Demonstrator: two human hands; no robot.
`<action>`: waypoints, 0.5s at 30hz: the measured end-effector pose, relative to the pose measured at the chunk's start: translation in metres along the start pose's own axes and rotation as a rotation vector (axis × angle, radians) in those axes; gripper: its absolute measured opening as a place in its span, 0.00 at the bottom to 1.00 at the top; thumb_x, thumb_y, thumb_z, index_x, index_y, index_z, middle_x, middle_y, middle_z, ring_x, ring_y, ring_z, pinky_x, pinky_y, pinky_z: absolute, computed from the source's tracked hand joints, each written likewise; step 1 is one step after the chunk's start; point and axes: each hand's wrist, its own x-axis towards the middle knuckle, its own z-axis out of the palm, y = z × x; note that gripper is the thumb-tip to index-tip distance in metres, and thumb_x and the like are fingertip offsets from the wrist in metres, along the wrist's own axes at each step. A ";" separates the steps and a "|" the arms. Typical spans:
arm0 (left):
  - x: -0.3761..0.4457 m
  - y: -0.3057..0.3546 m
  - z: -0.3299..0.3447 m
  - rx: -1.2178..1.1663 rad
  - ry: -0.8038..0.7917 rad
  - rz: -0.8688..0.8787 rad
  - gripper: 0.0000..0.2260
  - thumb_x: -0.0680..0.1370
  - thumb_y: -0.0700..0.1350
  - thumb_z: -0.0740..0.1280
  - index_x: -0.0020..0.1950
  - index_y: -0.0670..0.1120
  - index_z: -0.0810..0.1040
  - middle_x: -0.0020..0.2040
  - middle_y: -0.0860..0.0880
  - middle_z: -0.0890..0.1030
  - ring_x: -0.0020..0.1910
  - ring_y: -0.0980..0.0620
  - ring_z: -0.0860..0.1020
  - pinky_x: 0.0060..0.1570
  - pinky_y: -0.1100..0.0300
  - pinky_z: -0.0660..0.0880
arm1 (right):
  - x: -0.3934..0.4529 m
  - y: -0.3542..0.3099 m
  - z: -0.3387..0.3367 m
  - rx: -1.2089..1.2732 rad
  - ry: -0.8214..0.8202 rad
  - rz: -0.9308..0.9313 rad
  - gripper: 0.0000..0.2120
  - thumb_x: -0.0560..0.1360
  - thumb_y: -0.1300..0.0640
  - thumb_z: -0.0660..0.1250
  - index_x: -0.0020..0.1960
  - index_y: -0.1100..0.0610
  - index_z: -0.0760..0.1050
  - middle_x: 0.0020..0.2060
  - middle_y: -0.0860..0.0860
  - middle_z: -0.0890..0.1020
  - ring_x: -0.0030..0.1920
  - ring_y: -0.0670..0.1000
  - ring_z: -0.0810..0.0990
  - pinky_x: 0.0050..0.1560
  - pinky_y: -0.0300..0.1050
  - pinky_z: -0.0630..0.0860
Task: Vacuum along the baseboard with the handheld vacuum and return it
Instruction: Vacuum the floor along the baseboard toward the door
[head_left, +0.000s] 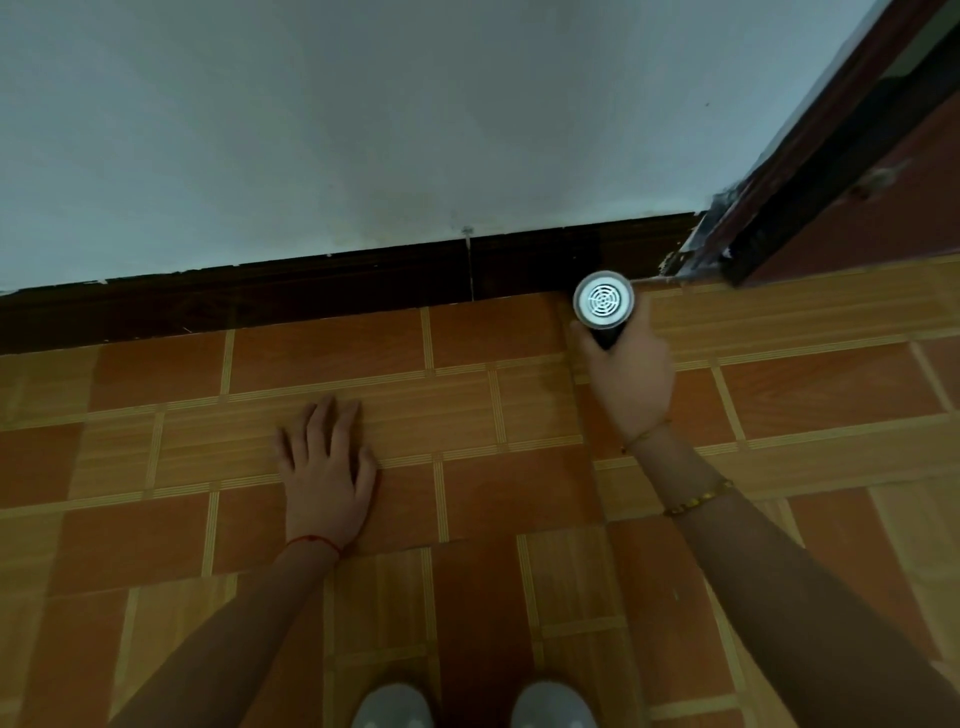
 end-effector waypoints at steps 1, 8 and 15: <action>0.000 0.000 0.000 -0.001 0.003 0.001 0.26 0.79 0.54 0.54 0.76 0.48 0.66 0.76 0.43 0.65 0.77 0.41 0.59 0.76 0.35 0.48 | -0.004 -0.005 0.005 0.017 -0.009 -0.020 0.27 0.74 0.45 0.71 0.66 0.58 0.68 0.52 0.56 0.84 0.48 0.59 0.83 0.39 0.45 0.75; 0.000 0.000 0.000 -0.014 0.012 0.003 0.26 0.79 0.54 0.54 0.76 0.48 0.66 0.75 0.42 0.66 0.76 0.40 0.60 0.76 0.35 0.49 | -0.009 -0.015 0.020 0.028 -0.087 -0.055 0.31 0.73 0.43 0.71 0.70 0.57 0.67 0.53 0.54 0.84 0.48 0.55 0.83 0.41 0.48 0.80; 0.000 -0.002 0.000 -0.007 -0.002 0.010 0.25 0.80 0.55 0.53 0.76 0.49 0.65 0.76 0.43 0.65 0.77 0.42 0.59 0.76 0.35 0.49 | -0.023 -0.027 0.033 0.077 -0.109 -0.074 0.34 0.73 0.44 0.71 0.72 0.57 0.66 0.54 0.54 0.84 0.50 0.54 0.83 0.43 0.46 0.80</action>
